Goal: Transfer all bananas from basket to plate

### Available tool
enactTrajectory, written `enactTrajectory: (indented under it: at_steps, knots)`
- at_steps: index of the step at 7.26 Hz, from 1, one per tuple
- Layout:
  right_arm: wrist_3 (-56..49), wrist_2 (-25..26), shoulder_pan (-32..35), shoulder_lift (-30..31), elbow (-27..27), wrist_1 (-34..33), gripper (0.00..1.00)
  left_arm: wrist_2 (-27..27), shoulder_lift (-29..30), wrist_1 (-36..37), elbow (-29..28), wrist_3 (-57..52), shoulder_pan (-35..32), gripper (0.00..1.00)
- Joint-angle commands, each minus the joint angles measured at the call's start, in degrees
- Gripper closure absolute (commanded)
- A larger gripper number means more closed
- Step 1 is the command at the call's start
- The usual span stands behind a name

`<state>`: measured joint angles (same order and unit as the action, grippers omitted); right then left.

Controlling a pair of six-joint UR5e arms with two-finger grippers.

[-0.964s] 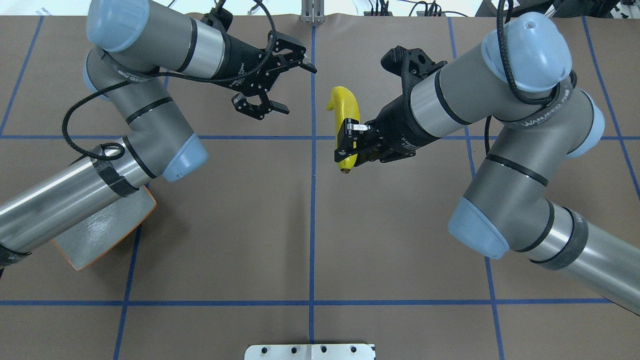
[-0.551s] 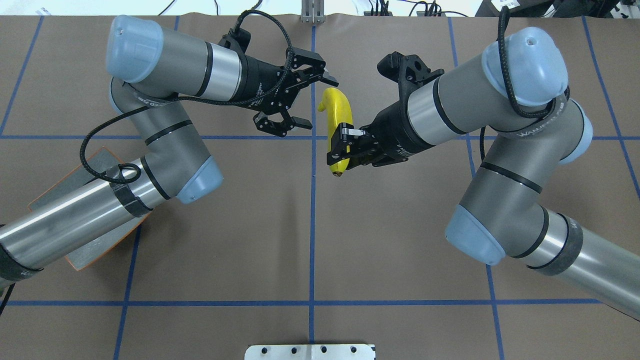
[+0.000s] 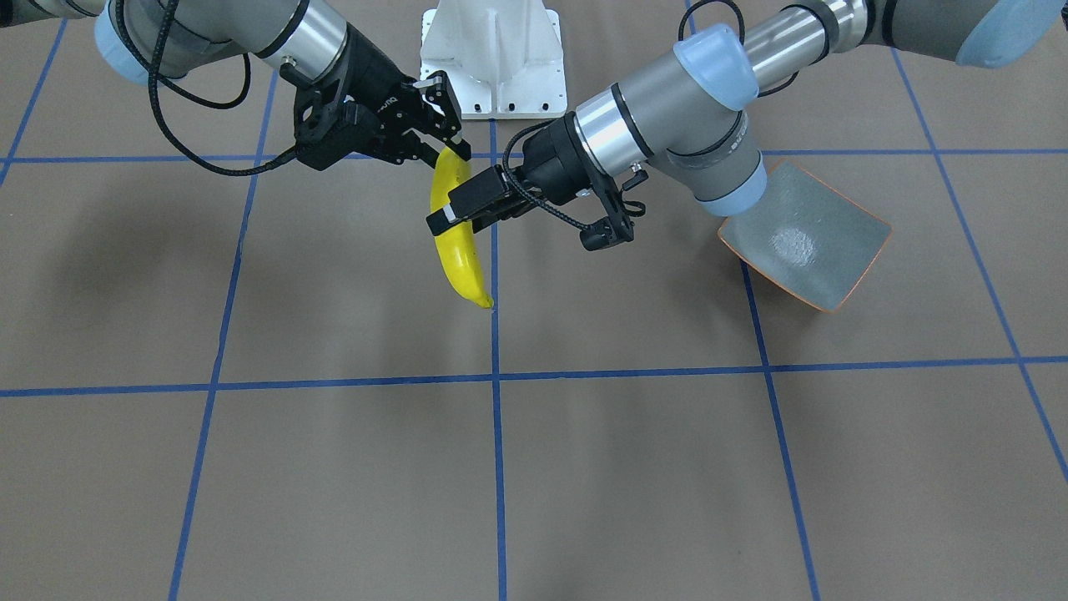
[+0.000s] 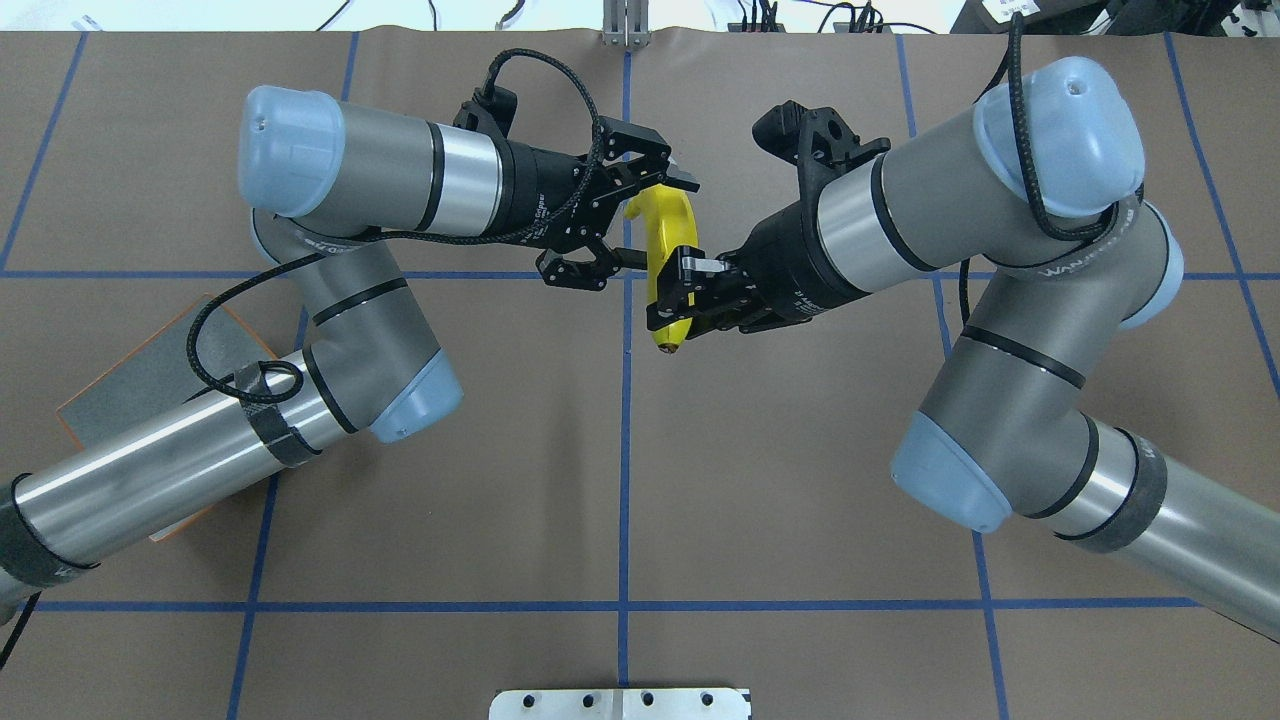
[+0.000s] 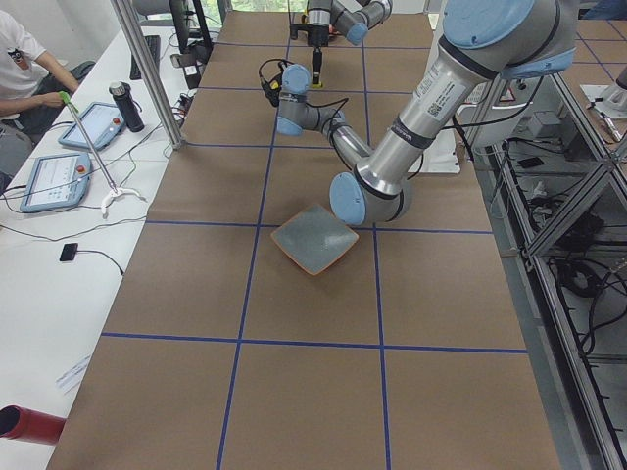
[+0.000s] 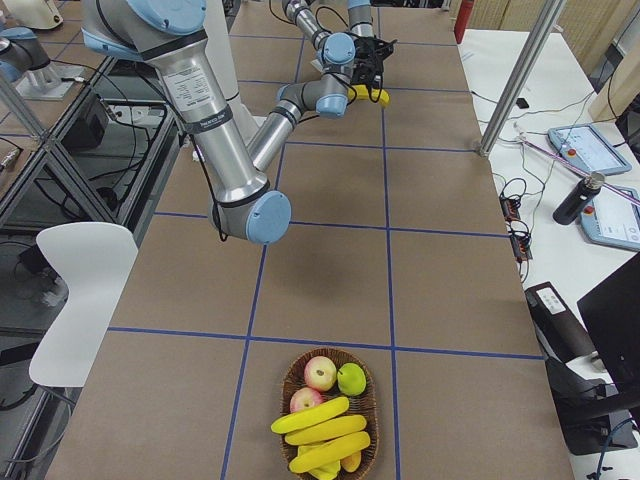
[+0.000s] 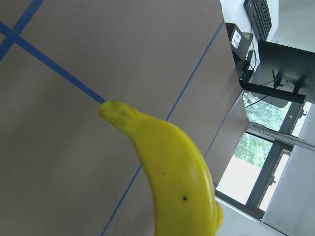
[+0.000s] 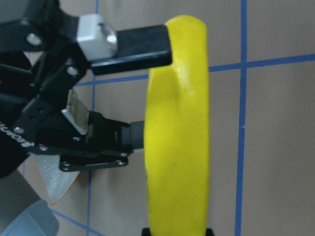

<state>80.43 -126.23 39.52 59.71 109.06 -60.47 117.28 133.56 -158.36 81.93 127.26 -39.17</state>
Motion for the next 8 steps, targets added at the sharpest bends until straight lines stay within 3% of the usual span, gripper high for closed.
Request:
enactTrajectory:
  at_steps: [1, 2, 3, 4, 6, 8]
  knots:
    - [-0.62, -0.16, 0.03, 0.41, 0.1, 0.18, 1.0, -0.21, -0.05, -0.1, 0.07, 0.01, 0.15, 0.99]
    - [-0.88, -0.24, 0.03, 0.41, 0.19, 0.27, 1.0, -0.21, -0.31, -0.19, 0.07, -0.08, 0.23, 1.0]
    - [-0.97, -0.16, 0.03, 0.58, -0.16, 1.57, 0.29, -0.21, -0.49, -0.8, 0.07, -0.17, 0.15, 1.0]
    - [-1.15, 0.02, 0.03, 1.98, 0.01, 4.2, 0.0, -0.3, -0.58, -0.89, -0.02, -0.17, 0.23, 1.0]
    - [-0.97, -0.24, 0.65, 7.58, 0.45, 12.61, 0.0, 0.05, -2.68, -0.29, 0.5, -1.56, 0.15, 1.0]
    - [-0.97, -0.25, 4.41, 13.48, 0.37, 15.38, 0.0, 2.4, -13.88, 1.11, 8.38, -7.59, -0.55, 1.0]
